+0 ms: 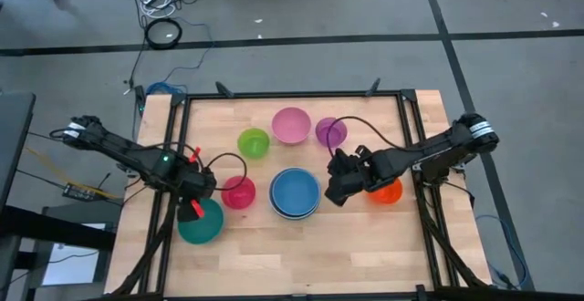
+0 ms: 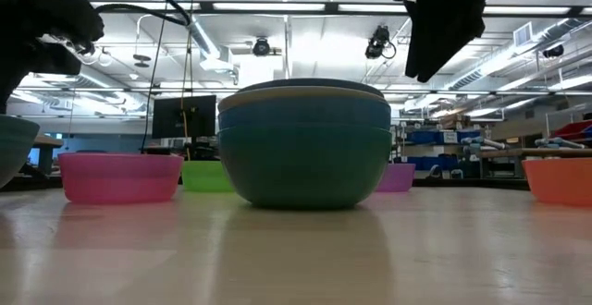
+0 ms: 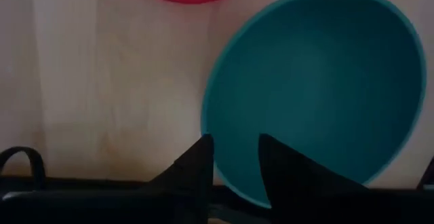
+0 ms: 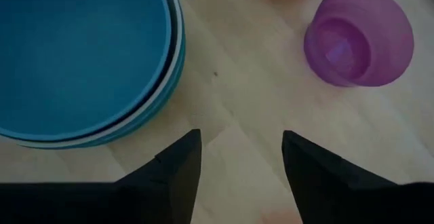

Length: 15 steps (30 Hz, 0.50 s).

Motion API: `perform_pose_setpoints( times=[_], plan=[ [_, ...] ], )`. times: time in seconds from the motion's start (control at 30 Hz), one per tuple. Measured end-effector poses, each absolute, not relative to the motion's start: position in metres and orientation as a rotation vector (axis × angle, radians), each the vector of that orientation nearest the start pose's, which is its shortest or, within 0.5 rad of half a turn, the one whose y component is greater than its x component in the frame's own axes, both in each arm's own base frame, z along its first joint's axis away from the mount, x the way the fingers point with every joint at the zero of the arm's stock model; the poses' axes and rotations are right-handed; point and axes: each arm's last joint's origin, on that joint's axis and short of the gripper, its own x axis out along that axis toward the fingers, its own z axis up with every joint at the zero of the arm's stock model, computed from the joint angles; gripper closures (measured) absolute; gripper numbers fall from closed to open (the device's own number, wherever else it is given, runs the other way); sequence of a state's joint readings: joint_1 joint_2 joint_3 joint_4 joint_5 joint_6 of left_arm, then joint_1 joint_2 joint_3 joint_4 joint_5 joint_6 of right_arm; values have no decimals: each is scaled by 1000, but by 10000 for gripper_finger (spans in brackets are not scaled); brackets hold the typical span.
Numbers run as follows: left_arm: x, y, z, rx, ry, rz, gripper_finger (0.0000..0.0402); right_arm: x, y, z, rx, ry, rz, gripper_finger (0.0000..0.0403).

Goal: Nest bowls inside each other
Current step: Stack the dark green bowl on top of the blue bowl

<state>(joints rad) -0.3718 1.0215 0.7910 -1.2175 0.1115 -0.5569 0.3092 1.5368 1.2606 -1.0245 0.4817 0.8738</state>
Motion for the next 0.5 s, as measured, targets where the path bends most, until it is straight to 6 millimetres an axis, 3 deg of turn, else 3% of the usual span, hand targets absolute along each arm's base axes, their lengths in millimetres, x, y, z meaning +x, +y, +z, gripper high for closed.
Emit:
perform_pose_setpoints(
  times=[0.17, 0.5],
  plan=[
    [132, -57, 232, -250, 1529, 16, 274, 279, 78, 266, 243, 1013, -647, 210],
    [122, -54, 196, -251, 1617, 26, 274, 279, 78, 266, 241, 1009, -651, 210]
  ],
)
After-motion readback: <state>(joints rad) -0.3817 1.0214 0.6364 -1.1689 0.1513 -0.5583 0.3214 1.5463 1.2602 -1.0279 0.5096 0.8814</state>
